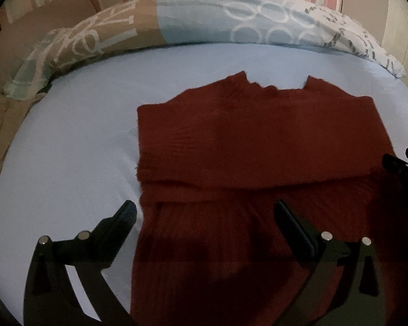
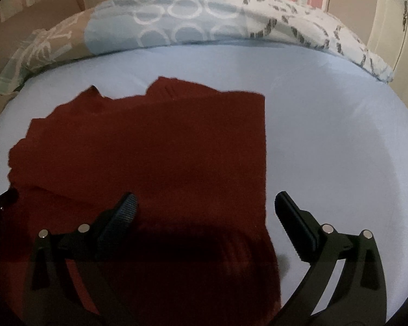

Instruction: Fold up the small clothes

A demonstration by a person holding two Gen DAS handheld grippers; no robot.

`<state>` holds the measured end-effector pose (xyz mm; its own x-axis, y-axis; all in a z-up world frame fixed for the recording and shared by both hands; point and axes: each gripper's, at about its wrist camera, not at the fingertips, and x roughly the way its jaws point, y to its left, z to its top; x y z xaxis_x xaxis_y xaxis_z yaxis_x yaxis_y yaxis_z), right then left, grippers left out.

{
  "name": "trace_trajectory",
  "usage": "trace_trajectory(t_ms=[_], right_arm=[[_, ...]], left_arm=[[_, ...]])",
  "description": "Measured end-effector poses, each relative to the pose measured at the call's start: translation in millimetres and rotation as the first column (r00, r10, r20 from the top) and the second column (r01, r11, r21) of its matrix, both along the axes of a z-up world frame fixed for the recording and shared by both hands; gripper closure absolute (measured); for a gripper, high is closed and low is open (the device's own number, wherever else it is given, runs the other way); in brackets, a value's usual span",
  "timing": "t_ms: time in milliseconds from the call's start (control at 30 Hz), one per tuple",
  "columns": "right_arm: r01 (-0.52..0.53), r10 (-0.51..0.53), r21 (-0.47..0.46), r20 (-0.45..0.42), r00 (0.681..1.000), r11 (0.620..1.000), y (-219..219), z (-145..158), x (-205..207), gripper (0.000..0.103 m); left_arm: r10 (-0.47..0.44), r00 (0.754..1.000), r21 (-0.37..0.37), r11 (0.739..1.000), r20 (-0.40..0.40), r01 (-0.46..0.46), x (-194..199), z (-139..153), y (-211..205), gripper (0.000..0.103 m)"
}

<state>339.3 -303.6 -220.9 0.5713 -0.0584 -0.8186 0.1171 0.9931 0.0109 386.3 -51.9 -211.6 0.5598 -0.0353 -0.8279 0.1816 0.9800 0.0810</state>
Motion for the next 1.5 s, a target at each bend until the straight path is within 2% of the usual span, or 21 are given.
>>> trace_trajectory(t_ms=[267, 433, 700, 900, 1100, 1500], right_arm=[[-0.028, 0.028, 0.000, 0.044, 0.999, 1.000, 13.0, 23.1, -37.3, 0.003], [-0.060, 0.062, -0.023, 0.081, 0.995, 0.998, 26.0, 34.0, -84.2, 0.003], [-0.111, 0.115, -0.070, 0.056, 0.992, 0.991, 55.5, 41.4, -155.6, 0.003], [-0.144, 0.148, -0.081, 0.056, 0.987, 0.986, 72.2, 46.3, -205.7, 0.003], [-0.160, 0.164, -0.065, 0.070, 0.984, 0.985, 84.4, 46.7, -250.5, 0.003], [-0.124, 0.126, -0.059, 0.029, 0.992, 0.991, 85.8, 28.5, -305.3, 0.003]], left_arm=[[0.009, 1.000, -0.010, 1.000, 0.018, -0.009, -37.2, 19.8, 9.0, 0.002], [0.028, 0.999, -0.021, 0.999, 0.041, -0.027, -74.8, 29.9, 26.7, 0.002], [0.064, 0.998, -0.061, 0.996, -0.019, -0.065, -134.6, 31.4, 53.1, 0.002], [0.021, 1.000, 0.006, 1.000, 0.000, -0.021, -190.6, 26.6, 53.2, 0.002], [0.038, 0.999, -0.066, 0.997, -0.035, -0.041, -227.1, 19.4, 65.7, 0.002], [0.044, 0.997, -0.094, 0.994, -0.068, -0.051, -273.8, 1.6, 80.8, 0.002]])
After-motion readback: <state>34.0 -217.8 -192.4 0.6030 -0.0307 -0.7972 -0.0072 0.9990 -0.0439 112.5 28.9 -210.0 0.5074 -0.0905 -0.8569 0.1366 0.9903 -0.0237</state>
